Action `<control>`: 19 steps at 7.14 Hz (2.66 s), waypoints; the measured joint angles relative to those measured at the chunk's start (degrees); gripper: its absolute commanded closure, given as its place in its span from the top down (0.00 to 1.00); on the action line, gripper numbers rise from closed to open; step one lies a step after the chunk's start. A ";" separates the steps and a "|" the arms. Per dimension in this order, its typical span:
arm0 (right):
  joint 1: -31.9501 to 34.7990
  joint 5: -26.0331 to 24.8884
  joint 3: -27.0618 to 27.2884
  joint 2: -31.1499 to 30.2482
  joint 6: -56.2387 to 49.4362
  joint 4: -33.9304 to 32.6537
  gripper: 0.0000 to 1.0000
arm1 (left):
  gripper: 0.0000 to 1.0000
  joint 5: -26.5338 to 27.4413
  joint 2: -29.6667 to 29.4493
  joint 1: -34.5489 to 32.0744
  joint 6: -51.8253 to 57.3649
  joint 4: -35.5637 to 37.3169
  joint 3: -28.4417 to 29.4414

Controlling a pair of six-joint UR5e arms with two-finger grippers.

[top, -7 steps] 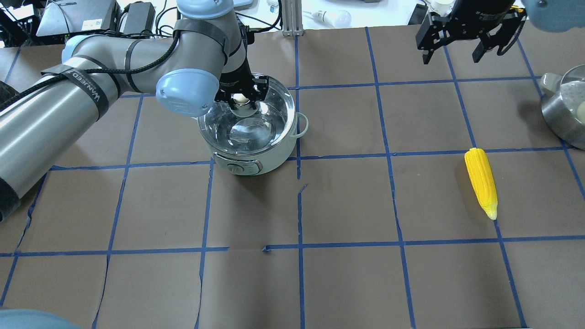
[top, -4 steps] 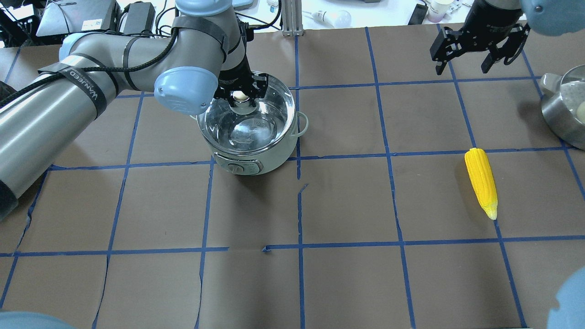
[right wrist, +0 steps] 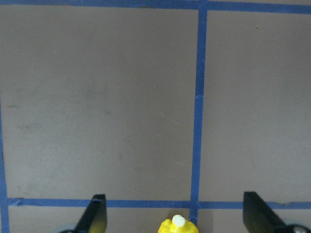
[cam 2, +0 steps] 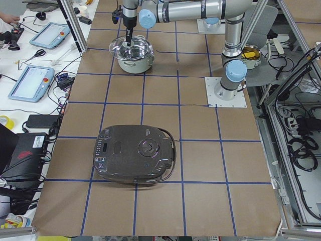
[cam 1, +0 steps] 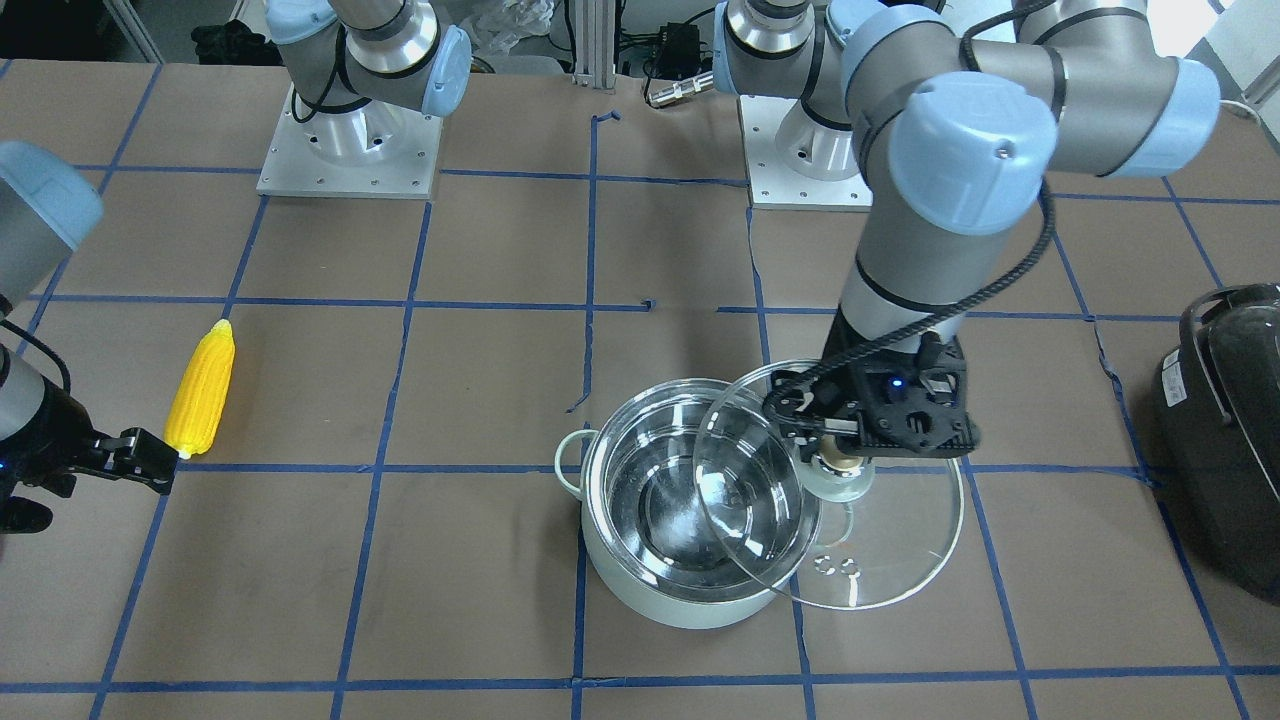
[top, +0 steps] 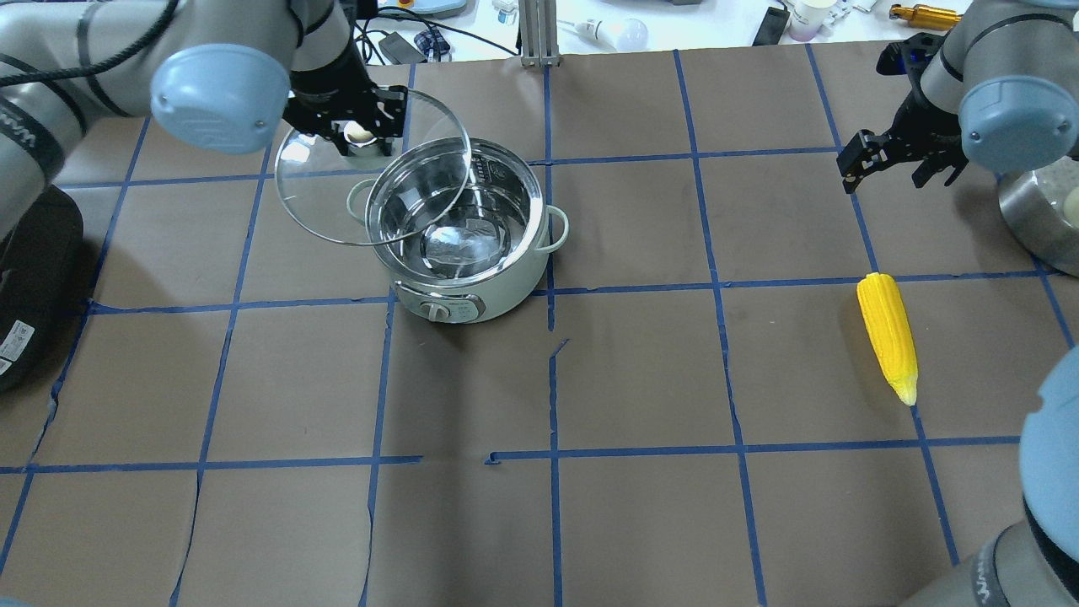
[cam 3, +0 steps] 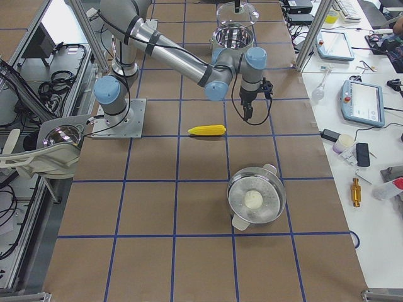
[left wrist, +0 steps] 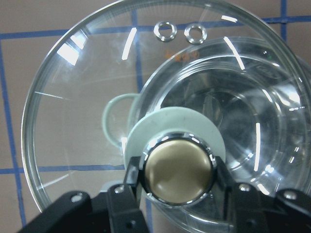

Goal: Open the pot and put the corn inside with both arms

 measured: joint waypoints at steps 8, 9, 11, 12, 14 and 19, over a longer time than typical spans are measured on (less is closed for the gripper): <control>-5.86 0.46 16.97 -1.64 2.82 -3.46 0.93 | 0.26 -5.96 -0.81 25.06 30.79 20.01 -20.08; -5.99 -0.26 18.22 -1.81 2.86 -3.81 0.69 | 0.26 -6.15 -1.50 25.18 30.93 23.04 -22.23; -6.04 -2.85 19.38 -1.94 2.72 -3.92 0.32 | 0.42 -6.30 -2.37 25.22 30.81 24.32 -23.61; -5.99 -3.37 19.82 -2.05 2.84 -3.81 0.07 | 0.66 -6.28 -2.50 25.25 30.69 24.57 -24.26; -5.76 -3.56 20.23 -3.22 3.20 -3.45 0.00 | 0.70 -6.18 -2.51 25.27 30.40 25.20 -25.71; 1.63 -3.57 11.66 -4.28 10.35 2.11 0.02 | 1.00 -5.30 -0.54 25.11 29.71 24.34 -24.49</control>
